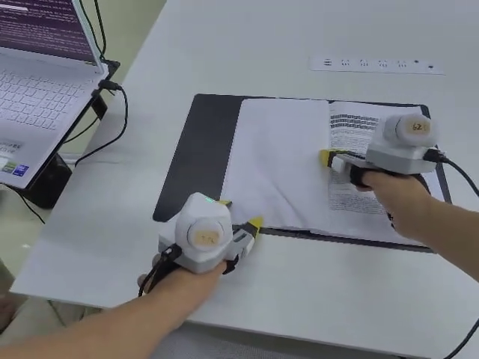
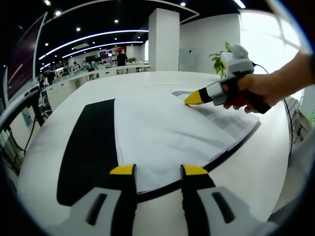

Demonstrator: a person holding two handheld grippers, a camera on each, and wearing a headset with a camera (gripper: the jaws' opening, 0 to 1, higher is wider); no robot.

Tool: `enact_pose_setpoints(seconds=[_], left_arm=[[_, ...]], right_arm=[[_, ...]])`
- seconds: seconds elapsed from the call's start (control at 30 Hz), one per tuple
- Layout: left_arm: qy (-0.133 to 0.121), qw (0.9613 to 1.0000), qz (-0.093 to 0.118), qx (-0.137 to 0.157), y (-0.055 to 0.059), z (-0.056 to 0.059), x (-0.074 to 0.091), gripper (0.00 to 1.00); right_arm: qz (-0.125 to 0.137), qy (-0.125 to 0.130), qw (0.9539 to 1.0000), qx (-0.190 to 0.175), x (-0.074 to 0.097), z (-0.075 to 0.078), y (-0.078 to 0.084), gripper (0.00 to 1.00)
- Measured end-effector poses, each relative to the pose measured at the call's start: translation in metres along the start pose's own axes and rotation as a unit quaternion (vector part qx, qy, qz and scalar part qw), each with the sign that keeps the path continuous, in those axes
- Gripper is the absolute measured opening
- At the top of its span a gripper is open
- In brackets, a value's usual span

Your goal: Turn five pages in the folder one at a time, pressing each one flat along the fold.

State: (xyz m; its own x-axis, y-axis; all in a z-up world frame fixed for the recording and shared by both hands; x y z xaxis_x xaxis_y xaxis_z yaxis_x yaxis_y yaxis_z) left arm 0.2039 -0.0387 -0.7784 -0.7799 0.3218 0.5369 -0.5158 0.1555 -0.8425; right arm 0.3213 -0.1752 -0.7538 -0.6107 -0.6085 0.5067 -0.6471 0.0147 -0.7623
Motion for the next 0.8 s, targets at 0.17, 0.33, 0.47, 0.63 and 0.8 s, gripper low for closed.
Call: enact_pose_setpoints(seconds=[0.17,0.33,0.47,0.63,0.8], left_arm=[[-0.002,1.0000,0.004,0.003,0.001,0.000,-0.001,0.35],[-0.002,1.0000,0.005,0.004,0.002,-0.001,-0.002,0.35],[-0.004,0.9999,0.008,0.007,0.002,-0.001,-0.002,0.35],[-0.005,0.9999,0.011,0.008,0.002,-0.001,-0.002,0.34],[-0.007,0.9998,0.013,0.010,0.002,-0.001,-0.002,0.34]], right_arm=[[0.005,0.006,1.0000,0.006,-0.006,0.005,-0.006,0.00],[0.012,0.010,0.9999,0.007,-0.012,0.011,-0.012,0.00],[0.017,0.012,0.9996,0.016,-0.018,0.014,-0.016,0.00],[0.028,0.017,0.9990,0.030,-0.027,0.020,-0.023,0.00],[0.041,0.024,0.9983,0.034,-0.035,0.025,-0.029,0.00]])
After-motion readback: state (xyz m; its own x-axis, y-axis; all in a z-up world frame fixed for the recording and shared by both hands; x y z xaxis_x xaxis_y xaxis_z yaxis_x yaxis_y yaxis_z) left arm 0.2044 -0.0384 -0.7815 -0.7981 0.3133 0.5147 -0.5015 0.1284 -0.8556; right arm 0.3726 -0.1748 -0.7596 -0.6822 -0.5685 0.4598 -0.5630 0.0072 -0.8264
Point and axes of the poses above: the centre of the closed fingertips' face, and the gripper's own axes: x roughly backward along the fingers, z roughly to its right, y roughly out of its underside, the point moved 2 cm from there along x, roughly backward along the fingers, and after that the axes turned 2 degrees about -z, right-handed, at the moved point
